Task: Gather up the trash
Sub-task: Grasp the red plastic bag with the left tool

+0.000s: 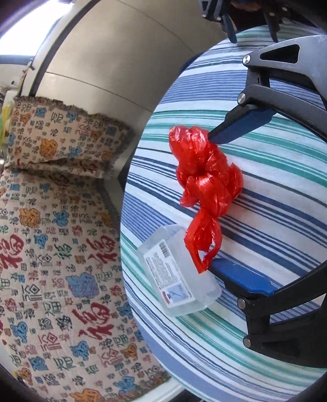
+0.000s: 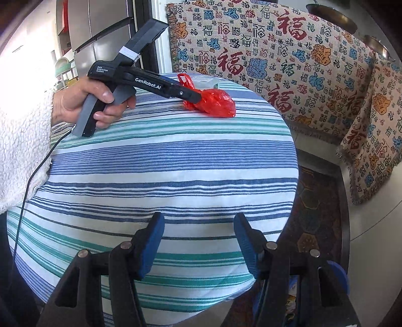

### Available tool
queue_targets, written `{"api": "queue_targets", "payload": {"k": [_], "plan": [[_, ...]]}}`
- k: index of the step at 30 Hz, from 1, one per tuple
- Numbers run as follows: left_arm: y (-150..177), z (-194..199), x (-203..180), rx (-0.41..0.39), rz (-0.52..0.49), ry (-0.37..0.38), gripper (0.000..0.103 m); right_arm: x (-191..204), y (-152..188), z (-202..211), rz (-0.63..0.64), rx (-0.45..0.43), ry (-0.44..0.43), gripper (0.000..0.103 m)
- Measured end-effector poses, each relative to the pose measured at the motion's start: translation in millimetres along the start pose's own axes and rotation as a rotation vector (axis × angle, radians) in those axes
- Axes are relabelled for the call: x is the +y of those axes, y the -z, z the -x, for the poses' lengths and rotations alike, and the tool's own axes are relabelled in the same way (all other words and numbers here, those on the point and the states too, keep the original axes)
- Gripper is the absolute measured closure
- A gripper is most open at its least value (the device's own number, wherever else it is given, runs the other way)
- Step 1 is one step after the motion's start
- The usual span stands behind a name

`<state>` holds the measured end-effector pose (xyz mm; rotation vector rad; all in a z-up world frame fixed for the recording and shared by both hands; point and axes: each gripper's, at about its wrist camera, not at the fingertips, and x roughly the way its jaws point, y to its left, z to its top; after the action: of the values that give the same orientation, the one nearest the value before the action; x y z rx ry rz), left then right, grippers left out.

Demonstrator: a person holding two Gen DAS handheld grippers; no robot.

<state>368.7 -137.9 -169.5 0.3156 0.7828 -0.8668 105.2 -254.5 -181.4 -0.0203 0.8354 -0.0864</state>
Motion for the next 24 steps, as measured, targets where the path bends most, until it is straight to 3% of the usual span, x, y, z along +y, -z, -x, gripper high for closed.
{"api": "queue_targets", "payload": {"k": [3, 4, 6, 7, 9, 13, 18, 24], "plan": [[-0.7, -5.0, 2.6, -0.007, 0.015, 0.021, 0.013, -1.3, 1.6, -0.8, 0.007, 0.004, 0.009, 0.044], [-0.1, -5.5, 4.1, -0.007, 0.03, 0.034, 0.02, -0.6, 1.9, -0.7, 0.011, 0.005, 0.012, 0.044], [0.2, -3.4, 8.7, -0.017, 0.066, 0.073, 0.049, 0.1, 0.4, -0.5, 0.017, 0.001, 0.013, 0.044], [1.0, -2.3, 11.5, -0.021, 0.088, 0.099, 0.072, 0.6, -0.9, -0.6, 0.019, 0.0, 0.014, 0.044], [4.7, -0.2, 13.0, -0.02, 0.116, 0.129, 0.097, 1.1, -2.5, -0.3, 0.021, -0.004, 0.014, 0.044], [18.8, 16.7, 5.1, -0.03, 0.11, 0.128, 0.1, -1.7, -8.2, -0.6, 0.011, -0.01, 0.025, 0.044], [62.3, 48.2, -13.0, 0.035, 0.08, 0.124, 0.1, -23.7, -34.3, 0.2, -0.053, -0.046, 0.061, 0.044], [124.7, 99.8, -18.3, 0.097, 0.17, 0.048, 0.098, -27.7, -63.7, -6.3, -0.129, -0.056, -0.006, 0.043]]}}
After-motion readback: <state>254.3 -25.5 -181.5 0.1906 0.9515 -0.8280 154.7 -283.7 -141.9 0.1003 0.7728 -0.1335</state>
